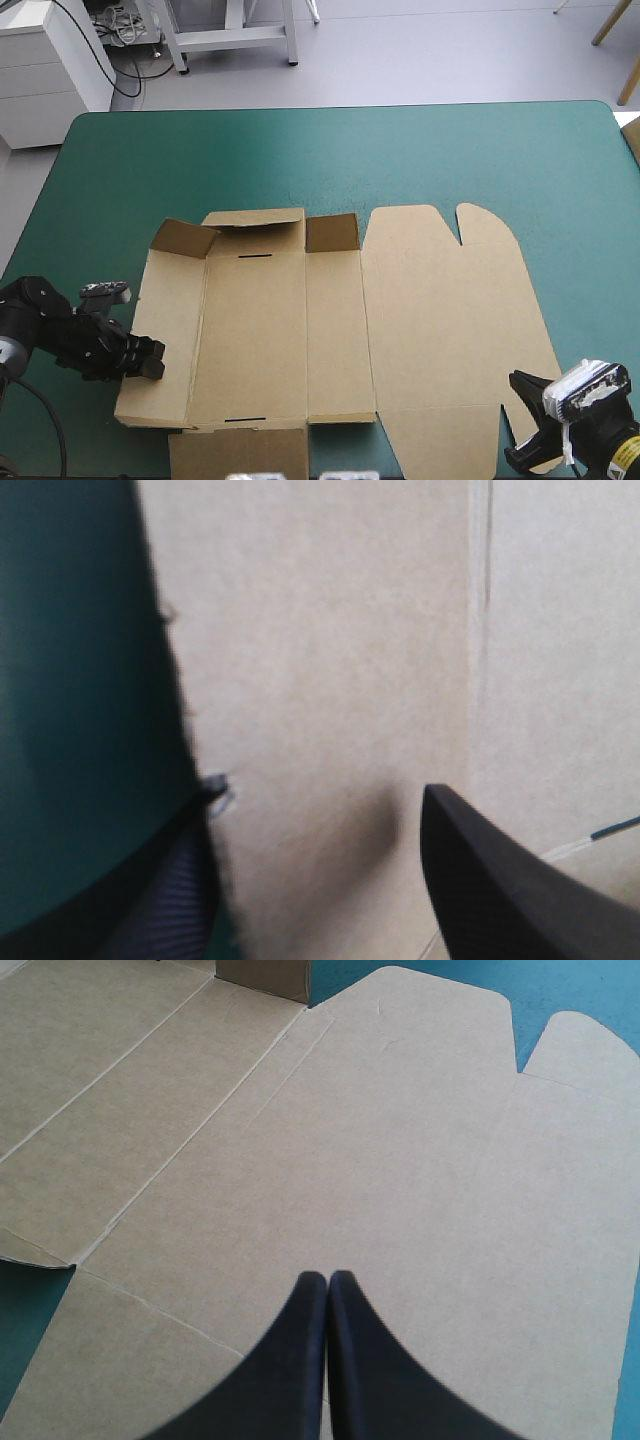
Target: Fold the box
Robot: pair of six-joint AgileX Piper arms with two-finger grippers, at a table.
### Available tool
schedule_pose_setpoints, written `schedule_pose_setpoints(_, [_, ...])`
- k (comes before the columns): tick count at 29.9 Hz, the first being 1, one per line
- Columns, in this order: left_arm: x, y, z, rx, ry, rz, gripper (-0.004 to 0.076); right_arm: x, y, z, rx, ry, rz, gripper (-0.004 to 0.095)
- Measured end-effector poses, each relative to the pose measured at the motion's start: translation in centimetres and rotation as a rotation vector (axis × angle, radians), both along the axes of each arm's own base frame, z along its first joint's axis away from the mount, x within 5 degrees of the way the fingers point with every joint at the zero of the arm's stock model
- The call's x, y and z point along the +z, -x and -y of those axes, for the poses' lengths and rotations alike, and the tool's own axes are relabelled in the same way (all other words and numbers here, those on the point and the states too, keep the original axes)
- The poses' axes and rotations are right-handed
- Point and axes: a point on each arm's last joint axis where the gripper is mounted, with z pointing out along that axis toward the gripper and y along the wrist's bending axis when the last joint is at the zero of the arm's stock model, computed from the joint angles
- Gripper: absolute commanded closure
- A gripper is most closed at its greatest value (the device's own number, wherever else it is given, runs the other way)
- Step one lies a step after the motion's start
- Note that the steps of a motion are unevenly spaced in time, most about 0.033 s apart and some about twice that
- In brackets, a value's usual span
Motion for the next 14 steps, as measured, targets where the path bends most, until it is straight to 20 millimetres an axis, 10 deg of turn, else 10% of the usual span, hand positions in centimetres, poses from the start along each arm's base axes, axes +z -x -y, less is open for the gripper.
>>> schedule_pose_setpoints(9, [-1.1, 0.2, 1.5, 0.002, 0.161, 0.058, 0.0319, 0.0, 0.0, 0.0, 0.000, 0.001, 0.000, 0.0929])
schedule_pose_setpoints(14, [-1.0, -0.1, 1.6, 0.004, 0.163, 0.095, 0.0600, 0.0, 0.0, 0.0, 0.000, 0.001, 0.000, 0.0929])
